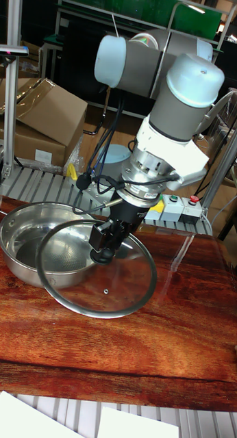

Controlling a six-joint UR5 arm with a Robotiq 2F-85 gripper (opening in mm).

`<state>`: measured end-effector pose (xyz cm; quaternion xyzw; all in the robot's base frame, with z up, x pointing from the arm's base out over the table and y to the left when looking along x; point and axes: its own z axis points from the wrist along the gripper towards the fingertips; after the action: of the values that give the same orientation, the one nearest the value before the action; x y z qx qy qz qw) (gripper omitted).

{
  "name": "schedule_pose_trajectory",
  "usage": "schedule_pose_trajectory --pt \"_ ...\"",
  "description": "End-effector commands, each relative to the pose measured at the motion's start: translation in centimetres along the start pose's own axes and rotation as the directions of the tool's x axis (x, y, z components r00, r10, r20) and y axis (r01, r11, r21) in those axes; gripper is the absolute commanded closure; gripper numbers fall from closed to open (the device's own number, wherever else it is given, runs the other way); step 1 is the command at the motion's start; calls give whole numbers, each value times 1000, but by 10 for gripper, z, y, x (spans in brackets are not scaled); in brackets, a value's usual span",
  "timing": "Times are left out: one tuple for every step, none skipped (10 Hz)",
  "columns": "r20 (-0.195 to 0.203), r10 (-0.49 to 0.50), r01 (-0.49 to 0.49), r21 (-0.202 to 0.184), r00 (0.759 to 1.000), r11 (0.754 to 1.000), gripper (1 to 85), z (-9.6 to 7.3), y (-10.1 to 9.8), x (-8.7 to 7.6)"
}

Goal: Cover the pot with the lid

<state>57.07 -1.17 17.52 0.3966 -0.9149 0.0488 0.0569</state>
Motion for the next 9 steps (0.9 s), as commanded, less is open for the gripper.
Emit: schedule_pose_trajectory --pt "35 18 -18 -7 999 1000 843 -1 4 -3" --pt "59 37 -35 -27 998 999 843 -1 8 -10" --pt "73 41 -39 -31 996 999 843 -1 9 -14" --pt "99 57 -52 -45 993 998 843 -2 12 -21" --pt "115 63 -59 -42 991 997 843 -2 11 -25" --pt "117 69 -65 -41 991 997 843 -2 10 -25" --pt "108 66 -63 -31 992 998 843 -2 8 -23" --pt "103 55 -53 -28 993 998 843 -2 8 -21" --pt "98 37 -35 -25 995 999 843 -2 8 -20"
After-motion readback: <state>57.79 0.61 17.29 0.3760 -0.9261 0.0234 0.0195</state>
